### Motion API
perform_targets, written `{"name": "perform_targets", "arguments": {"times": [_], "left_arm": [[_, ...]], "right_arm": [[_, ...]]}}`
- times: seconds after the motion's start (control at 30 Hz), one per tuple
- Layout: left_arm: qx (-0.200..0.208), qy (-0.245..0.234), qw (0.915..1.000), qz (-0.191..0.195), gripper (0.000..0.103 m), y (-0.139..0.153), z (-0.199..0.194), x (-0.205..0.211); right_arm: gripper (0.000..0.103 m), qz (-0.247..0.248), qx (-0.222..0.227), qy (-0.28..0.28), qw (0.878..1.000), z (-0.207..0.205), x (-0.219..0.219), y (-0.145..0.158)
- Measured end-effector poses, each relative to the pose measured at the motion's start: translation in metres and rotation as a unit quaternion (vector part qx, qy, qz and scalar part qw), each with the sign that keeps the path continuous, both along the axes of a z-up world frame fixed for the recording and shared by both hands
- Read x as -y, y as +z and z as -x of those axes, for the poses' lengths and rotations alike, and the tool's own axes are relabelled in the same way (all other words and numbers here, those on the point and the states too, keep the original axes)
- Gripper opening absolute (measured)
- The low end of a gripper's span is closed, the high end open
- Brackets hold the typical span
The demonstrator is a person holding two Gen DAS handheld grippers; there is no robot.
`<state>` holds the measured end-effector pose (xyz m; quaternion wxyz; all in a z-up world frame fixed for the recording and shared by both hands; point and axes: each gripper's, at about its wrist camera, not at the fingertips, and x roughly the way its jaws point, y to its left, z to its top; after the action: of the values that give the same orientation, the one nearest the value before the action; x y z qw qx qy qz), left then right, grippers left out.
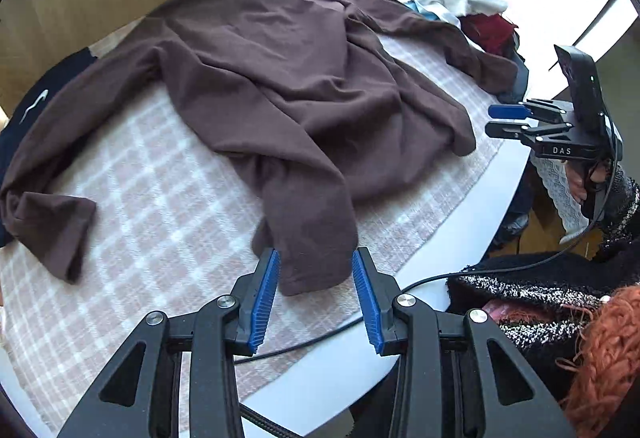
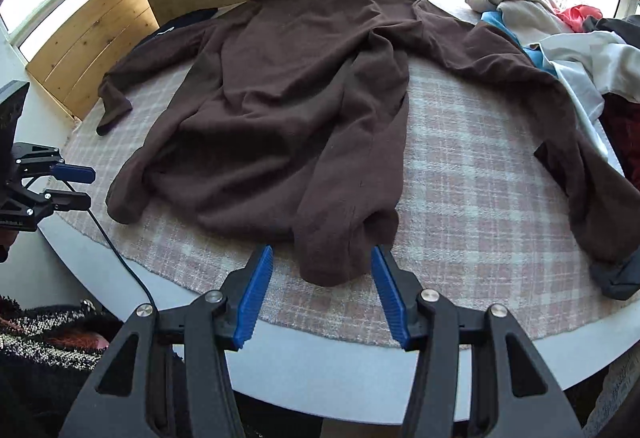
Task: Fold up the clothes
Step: 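Open both grippers and release the spread brown fleece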
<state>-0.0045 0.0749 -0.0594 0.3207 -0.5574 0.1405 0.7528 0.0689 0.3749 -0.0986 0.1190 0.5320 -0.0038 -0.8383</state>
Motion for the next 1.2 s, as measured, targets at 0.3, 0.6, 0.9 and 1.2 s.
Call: {"name": "perform_targets", "arguments": {"times": [0.3, 0.6, 0.9, 1.2], "left_arm": [[-0.035, -0.009, 0.9962, 0.079, 0.044, -0.042, -0.013, -0.049], [-0.031, 0.021, 0.9991, 0.021, 0.003, -0.02, 0.008, -0.012], [-0.045, 0.101, 0.9905, -0.082, 0.003, 0.069, 0.003, 0.075], [0.002, 0.182, 0.983, 0.026, 0.007, -0.003, -0.022, 0.093]], "right_arm": [[0.051, -0.083, -0.008, 0.019, 0.996, 0.0, 0.027, -0.025], [0.007, -0.02, -0.004, -0.052, 0.998, 0.006, -0.027, 0.001], [0.007, 0.077, -0.051, -0.061, 0.994, -0.021, -0.092, 0.101], [0.012, -0.011, 0.071, -0.113, 0.991, -0.016, -0.133, 0.002]]}}
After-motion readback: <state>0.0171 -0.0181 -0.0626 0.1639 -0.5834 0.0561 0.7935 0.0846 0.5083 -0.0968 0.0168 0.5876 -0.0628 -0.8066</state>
